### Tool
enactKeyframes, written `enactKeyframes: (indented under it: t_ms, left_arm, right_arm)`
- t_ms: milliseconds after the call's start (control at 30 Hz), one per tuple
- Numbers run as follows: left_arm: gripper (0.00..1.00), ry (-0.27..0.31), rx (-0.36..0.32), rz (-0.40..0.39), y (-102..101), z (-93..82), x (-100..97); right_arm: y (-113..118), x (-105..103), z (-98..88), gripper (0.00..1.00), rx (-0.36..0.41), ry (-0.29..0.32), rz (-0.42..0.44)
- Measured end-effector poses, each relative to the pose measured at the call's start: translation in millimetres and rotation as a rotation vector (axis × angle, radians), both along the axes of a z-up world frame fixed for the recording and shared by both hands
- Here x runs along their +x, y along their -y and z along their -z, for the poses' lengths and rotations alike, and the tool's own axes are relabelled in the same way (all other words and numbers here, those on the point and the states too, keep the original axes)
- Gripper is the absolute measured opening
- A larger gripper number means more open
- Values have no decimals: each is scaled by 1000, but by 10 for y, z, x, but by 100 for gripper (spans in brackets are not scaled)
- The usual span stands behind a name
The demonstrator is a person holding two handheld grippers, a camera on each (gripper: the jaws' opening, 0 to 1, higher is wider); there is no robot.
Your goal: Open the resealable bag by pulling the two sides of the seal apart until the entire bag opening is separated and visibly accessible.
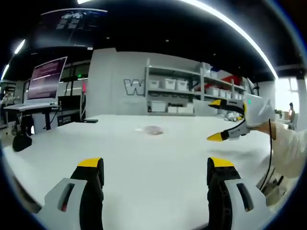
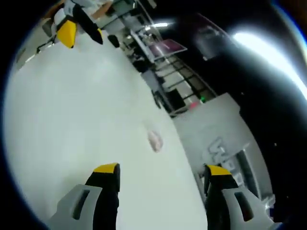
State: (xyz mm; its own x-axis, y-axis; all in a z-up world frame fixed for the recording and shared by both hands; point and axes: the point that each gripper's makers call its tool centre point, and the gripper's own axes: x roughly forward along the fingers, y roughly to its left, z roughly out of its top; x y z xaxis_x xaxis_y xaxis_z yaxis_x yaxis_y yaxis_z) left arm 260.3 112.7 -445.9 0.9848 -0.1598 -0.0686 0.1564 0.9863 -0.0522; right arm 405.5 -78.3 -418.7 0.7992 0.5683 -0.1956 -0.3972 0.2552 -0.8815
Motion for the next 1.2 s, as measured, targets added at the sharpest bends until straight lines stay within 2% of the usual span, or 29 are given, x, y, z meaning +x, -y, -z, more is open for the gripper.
enactKeyframes:
  t_ms: [667, 1200]
  left_arm:
    - [88, -1, 5, 7, 22, -3, -7]
    - [88, -4, 2, 1, 0, 16, -22]
  right_arm:
    - [-156, 205, 107, 69, -28, -6, 2]
    - [-344, 305, 118, 68, -49, 8, -8]
